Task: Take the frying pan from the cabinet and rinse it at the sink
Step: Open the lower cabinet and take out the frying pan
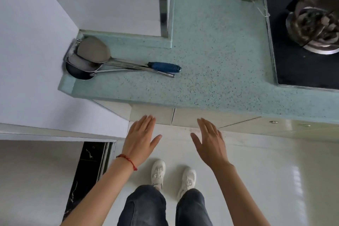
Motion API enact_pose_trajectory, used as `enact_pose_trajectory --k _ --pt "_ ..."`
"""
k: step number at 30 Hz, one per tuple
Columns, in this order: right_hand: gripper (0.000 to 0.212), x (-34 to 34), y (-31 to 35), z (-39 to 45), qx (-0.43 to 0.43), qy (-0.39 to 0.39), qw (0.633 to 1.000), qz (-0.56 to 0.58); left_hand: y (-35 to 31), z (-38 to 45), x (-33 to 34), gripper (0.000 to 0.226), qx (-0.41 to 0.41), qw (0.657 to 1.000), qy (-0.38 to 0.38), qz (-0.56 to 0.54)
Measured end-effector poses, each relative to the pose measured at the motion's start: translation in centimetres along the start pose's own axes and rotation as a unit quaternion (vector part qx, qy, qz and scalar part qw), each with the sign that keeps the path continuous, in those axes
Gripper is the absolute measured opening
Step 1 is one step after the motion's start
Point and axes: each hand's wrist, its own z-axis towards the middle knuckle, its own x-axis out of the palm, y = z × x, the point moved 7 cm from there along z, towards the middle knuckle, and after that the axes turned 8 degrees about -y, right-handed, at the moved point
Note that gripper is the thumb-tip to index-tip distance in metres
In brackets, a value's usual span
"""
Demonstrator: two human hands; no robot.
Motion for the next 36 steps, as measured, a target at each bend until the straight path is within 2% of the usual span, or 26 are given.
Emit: enact_pose_trajectory --k 3,5,6,7,8,9,10,11,13,15,16,18,20,21,24,27,31,34,36 --pt "0.053 3.1 -0.2 0.8 0.011 0.011 1.0 0.019 0.7 0.6 2.2 0.072 0.001 1.0 -0.003 -0.017" --pt "0.049 4.6 -0.9 1.4 0.056 -0.011 0.995 0.087 0.9 1.1 3.7 0.07 -0.023 0.996 -0.03 -0.081" --pt "0.046 5.1 -1.6 1.6 0.122 -0.024 0.975 0.182 1.1 1.3 4.0 0.067 -0.058 0.987 -0.057 -0.141" --pt "0.041 6.0 -2.3 1.8 0.211 -0.033 0.926 0.313 1.6 1.4 4.8 0.061 -0.117 0.965 -0.075 -0.224" --pt "0.036 6.9 -2.8 2.1 0.283 -0.046 0.847 0.447 1.8 1.7 5.5 0.054 -0.182 0.925 -0.087 -0.323" --pt "0.031 7.9 -3.1 2.4 0.336 -0.058 0.762 0.551 2.0 2.1 6.3 0.047 -0.244 0.869 -0.101 -0.418" --pt "0.028 8.7 -3.2 2.9 0.365 -0.063 0.692 0.62 1.9 2.5 7.0 0.042 -0.3 0.808 -0.104 -0.497" --pt "0.026 9.4 -3.3 3.4 0.378 -0.066 0.638 0.668 1.7 3.0 7.6 0.039 -0.343 0.747 -0.102 -0.561" --pt "0.023 10.0 -3.2 4.6 0.374 -0.064 0.567 0.731 1.1 4.0 8.8 0.035 -0.398 0.609 -0.09 -0.68" --pt "0.025 10.3 -2.6 5.7 0.364 -0.051 0.522 0.77 0.3 5.0 9.7 0.027 -0.415 0.472 -0.07 -0.775" --pt "0.027 10.5 -2.4 6.0 0.366 -0.046 0.499 0.784 0.1 5.5 9.8 0.022 -0.41 0.426 -0.064 -0.804" --pt "0.029 10.8 -2.1 6.5 0.376 -0.046 0.455 0.806 -0.3 6.3 9.7 0.017 -0.387 0.377 -0.055 -0.84" --pt "0.028 11.1 -1.8 6.7 0.373 -0.044 0.429 0.822 -0.5 7.0 9.6 0.024 -0.358 0.355 -0.051 -0.862" --pt "0.028 11.2 -1.7 6.8 0.368 -0.042 0.425 0.826 -0.5 7.2 9.5 0.029 -0.346 0.355 -0.05 -0.867" --pt "0.029 11.5 -1.6 6.4 0.369 -0.046 0.431 0.822 -0.5 7.4 9.6 0.037 -0.348 0.365 -0.057 -0.861" --pt "0.025 11.4 -1.8 5.3 0.375 -0.058 0.447 0.81 -0.2 6.9 10.1 0.03 -0.395 0.348 -0.079 -0.847" --pt "0.022 11.4 -2.3 2.6 0.414 -0.096 0.487 0.763 0.4 5.0 10.5 0.021 -0.443 0.361 -0.103 -0.814" --pt "0.023 11.1 -2.9 0.4 0.45 -0.13 0.55 0.692 0.9 2.4 11.0 0.015 -0.487 0.388 -0.116 -0.774" --pt "0.021 10.9 -3.2 -0.8 0.473 -0.151 0.601 0.626 1.4 0.5 11.4 0.012 -0.511 0.426 -0.127 -0.736"
